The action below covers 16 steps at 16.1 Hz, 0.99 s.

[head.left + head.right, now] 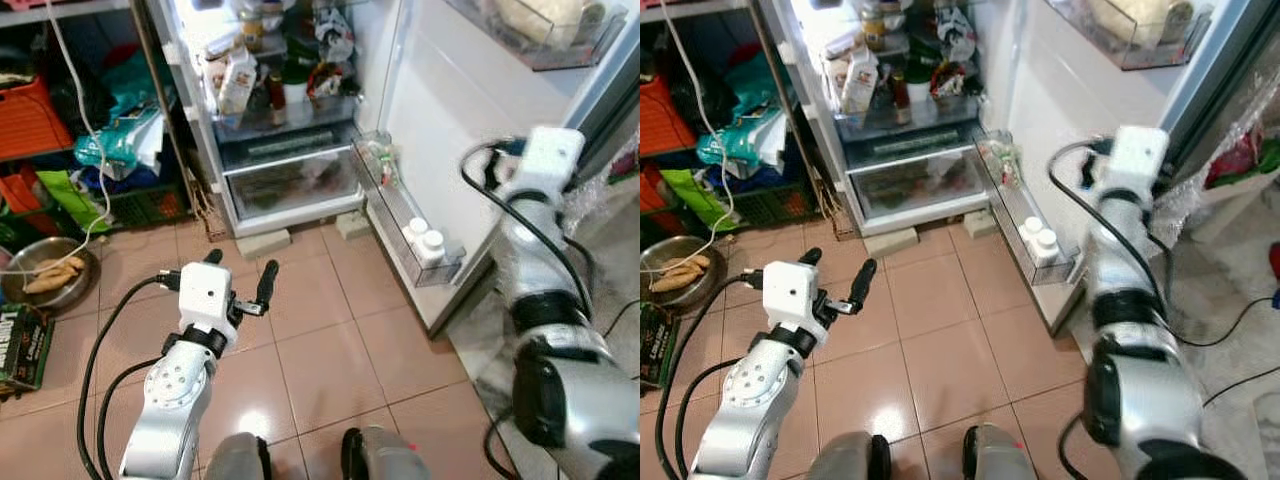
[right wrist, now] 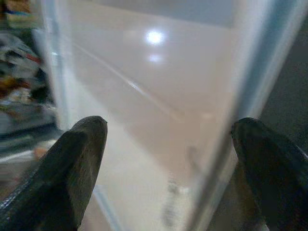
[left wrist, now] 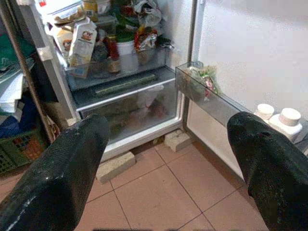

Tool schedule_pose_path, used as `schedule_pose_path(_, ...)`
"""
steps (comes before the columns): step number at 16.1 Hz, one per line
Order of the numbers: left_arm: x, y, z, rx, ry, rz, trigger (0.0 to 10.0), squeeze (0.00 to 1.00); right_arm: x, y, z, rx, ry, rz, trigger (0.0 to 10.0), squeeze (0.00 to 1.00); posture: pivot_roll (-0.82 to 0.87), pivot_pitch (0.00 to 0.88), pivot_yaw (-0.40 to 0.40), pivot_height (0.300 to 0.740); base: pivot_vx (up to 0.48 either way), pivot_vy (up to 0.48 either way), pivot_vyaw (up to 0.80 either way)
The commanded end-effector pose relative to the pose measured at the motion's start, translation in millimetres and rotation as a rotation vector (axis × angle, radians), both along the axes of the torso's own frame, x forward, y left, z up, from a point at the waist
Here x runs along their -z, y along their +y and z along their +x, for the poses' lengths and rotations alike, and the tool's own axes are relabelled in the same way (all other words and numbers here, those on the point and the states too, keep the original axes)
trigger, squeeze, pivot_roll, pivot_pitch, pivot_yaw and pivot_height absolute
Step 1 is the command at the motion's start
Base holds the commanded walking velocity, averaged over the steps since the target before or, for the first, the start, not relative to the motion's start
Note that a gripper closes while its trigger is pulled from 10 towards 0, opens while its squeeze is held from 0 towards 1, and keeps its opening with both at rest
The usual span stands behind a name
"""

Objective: Restocking fridge

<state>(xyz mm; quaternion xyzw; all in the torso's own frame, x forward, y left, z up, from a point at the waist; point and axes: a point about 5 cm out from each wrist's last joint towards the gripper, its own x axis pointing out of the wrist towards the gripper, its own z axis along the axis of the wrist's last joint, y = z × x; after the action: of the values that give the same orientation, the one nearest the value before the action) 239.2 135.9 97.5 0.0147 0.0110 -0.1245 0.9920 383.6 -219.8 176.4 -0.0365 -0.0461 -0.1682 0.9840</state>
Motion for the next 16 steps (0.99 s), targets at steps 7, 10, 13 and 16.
schedule_pose_path(7, -1, -0.5, -1.4, 0.002, 0.003, 0.008, 10.0, 0.0, -6, 42.0, 11.7, -0.192, -0.05, 0.148, 10.0, 0.0, 0.11, 0.144, -0.005, 0.74, 0.0, 0.0, 0.0)
schedule_pose_path(10, -1, -0.5, -1.4, 0.002, 0.003, 0.008, 10.0, 0.0, -6, 42.0, 11.7, -0.192, -0.05, 0.148, 10.0, 0.0, 0.11, 0.144, -0.005, 0.74, 0.0, 0.0, 0.0)
schedule_pose_path(13, -1, -0.5, -1.4, 0.002, 0.003, 0.008, 10.0, 0.0, -6, 42.0, 11.7, -0.192, -0.05, 0.148, 10.0, 0.0, 0.11, 0.144, -0.005, 0.74, 0.0, 0.0, 0.0)
schedule_pose_path(16, -1, -0.5, -1.4, 0.002, 0.003, 0.008, 10.0, 0.0, -6, 42.0, 11.7, -0.192, -0.05, 0.148, 10.0, 0.0, 0.11, 0.144, -0.005, 0.74, 0.0, 0.0, 0.0)
